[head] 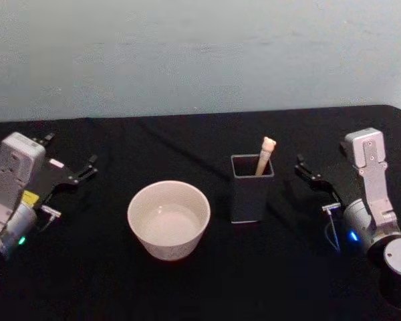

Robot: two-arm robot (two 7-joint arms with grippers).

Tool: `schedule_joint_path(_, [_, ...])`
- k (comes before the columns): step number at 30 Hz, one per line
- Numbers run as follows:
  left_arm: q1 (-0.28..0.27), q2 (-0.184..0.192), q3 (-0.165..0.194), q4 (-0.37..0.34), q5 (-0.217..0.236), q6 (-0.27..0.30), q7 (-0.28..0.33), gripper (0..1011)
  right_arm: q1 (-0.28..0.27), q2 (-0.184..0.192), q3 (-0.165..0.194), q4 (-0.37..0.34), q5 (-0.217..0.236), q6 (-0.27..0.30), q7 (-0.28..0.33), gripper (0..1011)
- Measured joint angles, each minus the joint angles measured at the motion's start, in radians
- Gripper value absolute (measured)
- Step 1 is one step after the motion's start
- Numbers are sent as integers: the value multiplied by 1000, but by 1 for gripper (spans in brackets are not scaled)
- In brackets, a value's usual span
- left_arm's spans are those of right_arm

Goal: Pick up the stirring spoon with one hand, stir inside the cup, then place it back in its original position.

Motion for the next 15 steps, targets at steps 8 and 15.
schedule_joint_path(8, [0,0,0,0,0,0,0,1001,0,0,0,0,0,0,0,1002])
schedule_joint_path(15, [0,0,0,0,0,0,0,1001,0,0,0,0,0,0,0,1002])
